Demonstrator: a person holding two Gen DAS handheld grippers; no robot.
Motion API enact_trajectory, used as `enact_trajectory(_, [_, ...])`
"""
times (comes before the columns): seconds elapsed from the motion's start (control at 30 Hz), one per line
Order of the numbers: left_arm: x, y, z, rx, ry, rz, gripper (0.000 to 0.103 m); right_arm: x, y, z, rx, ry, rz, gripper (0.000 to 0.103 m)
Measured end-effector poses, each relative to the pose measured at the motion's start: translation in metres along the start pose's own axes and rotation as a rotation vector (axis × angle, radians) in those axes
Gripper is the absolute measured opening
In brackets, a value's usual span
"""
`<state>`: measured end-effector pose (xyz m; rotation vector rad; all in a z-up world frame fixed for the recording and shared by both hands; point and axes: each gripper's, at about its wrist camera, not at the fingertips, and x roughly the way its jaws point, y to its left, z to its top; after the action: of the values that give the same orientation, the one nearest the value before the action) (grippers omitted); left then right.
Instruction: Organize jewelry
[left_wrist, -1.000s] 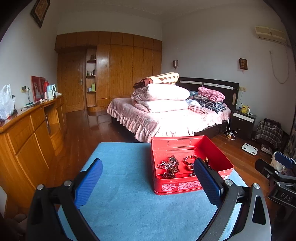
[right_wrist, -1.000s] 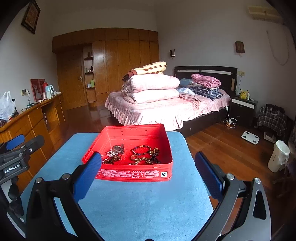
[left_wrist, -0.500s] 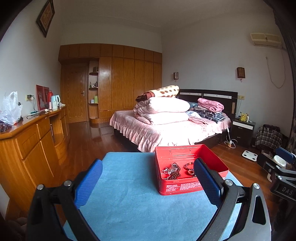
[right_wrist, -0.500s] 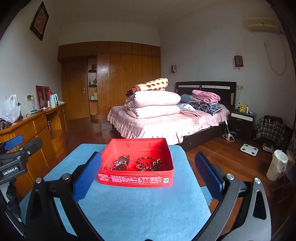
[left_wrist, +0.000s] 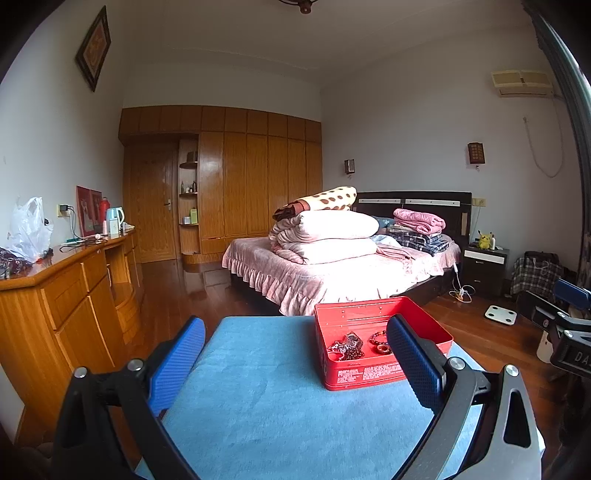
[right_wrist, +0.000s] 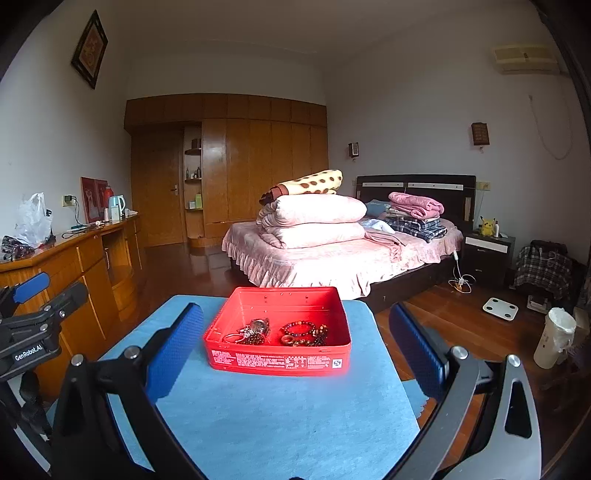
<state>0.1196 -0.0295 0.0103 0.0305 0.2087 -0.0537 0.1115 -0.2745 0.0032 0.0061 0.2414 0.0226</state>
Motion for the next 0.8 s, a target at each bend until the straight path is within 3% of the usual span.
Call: enact_trajectory(0.8, [-0.011, 0.001, 0.000, 0.002, -0.014, -0.001, 0.097, -0.014, 0.003, 0.003, 0.002, -0.012, 0.009, 0.098])
